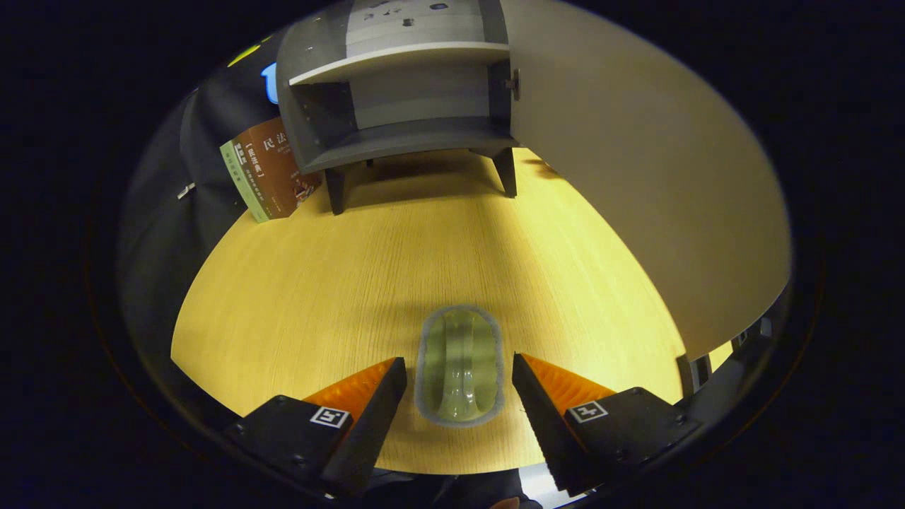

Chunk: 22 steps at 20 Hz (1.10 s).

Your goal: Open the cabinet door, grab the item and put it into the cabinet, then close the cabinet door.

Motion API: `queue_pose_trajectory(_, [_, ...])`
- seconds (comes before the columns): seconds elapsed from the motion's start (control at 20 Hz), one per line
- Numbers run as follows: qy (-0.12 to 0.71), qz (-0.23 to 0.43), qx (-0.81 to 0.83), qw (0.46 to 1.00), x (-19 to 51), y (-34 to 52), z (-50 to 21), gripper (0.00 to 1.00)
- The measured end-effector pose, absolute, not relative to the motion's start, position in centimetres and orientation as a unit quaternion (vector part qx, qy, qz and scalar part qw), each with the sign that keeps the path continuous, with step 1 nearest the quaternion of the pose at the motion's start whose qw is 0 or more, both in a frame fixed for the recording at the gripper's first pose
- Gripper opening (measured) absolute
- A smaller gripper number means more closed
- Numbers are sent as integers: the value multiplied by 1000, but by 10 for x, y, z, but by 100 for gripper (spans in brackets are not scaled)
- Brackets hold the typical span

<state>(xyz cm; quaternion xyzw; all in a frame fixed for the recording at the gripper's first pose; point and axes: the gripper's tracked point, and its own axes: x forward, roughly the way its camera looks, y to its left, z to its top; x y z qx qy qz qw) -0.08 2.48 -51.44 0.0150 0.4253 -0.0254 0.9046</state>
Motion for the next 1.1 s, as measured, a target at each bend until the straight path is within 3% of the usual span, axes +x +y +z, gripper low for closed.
queue_pose_trajectory(0.25, [433, -34, 2, 901, 8, 26, -540, 72])
queue_pose_trajectory(0.35, [436, -35, -3, 899, 9, 26, -540, 71])
queue_pose_trajectory(0.4, [428, -39, -4, 903, 13, 24, -539, 62])
queue_pose_trajectory(0.5, [429, -47, 2, 902, 14, 24, -538, 26])
queue_pose_trajectory(0.55, [426, -49, -3, 903, 15, 23, -539, 26])
queue_pose_trajectory(0.6, [426, -49, -7, 903, 15, 22, -537, 18])
queue_pose_trajectory(1.1, [362, -31, 0, 931, 37, 41, -436, 18])
